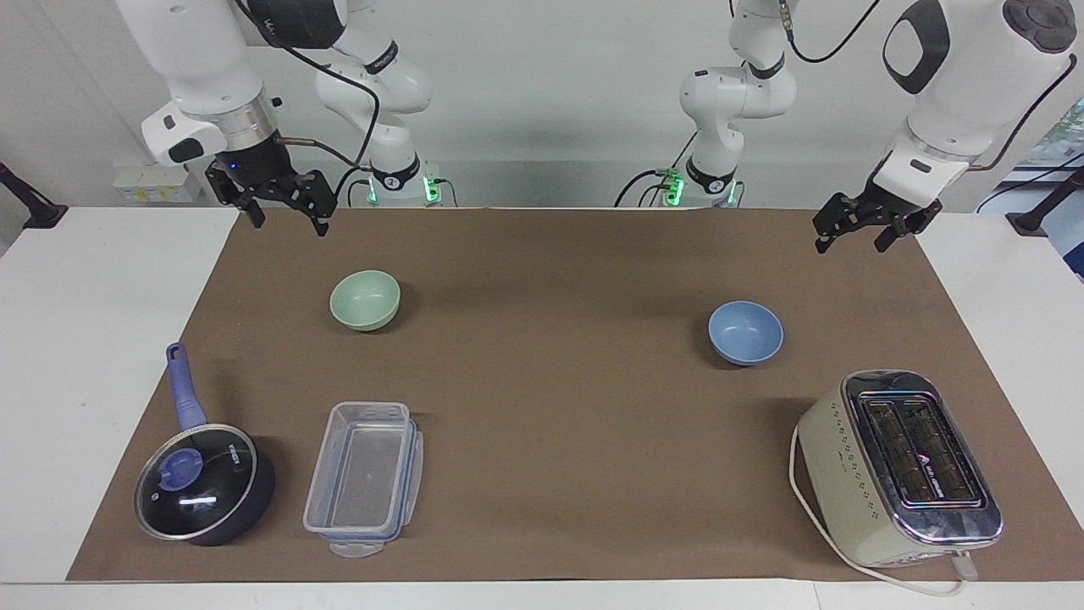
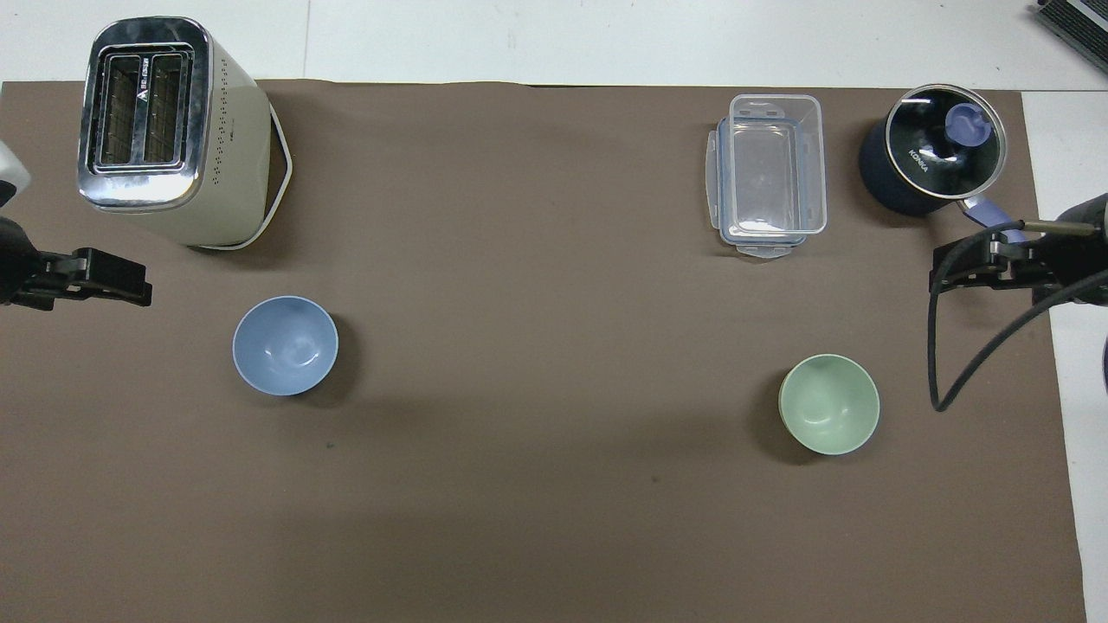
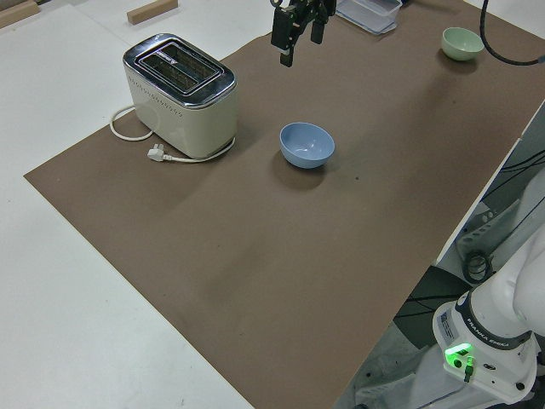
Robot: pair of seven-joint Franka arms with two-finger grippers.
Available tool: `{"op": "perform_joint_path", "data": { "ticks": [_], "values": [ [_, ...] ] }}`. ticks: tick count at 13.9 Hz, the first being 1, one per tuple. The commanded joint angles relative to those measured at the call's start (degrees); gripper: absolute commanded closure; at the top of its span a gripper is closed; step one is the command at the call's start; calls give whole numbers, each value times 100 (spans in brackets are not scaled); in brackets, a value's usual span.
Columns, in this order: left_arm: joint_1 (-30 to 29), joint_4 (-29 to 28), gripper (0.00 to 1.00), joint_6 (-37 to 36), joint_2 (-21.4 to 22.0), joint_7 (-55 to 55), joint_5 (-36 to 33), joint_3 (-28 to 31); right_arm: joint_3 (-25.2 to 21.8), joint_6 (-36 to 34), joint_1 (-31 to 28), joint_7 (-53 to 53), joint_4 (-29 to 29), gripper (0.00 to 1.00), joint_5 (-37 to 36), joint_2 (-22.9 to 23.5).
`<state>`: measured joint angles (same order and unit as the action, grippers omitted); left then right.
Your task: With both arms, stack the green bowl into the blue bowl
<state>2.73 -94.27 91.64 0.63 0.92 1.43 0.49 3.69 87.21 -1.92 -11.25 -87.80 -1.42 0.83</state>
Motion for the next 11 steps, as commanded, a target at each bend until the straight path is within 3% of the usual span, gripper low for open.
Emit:
{"op": "perform_joint_path", "data": {
  "ticks": [1,7,11],
  "values": [
    [61,-240,0,-93,209,49,-134,31,26,-55,-63,-26,132,0,63,40],
    [43,-311,0,-94,254,31,-135,13,26,-37,-54,105,141,0,98,5],
    [-18,-723,0,151,394,22,-135,22,9,-37,-54,44,132,0,98,-21]
  ]
}}
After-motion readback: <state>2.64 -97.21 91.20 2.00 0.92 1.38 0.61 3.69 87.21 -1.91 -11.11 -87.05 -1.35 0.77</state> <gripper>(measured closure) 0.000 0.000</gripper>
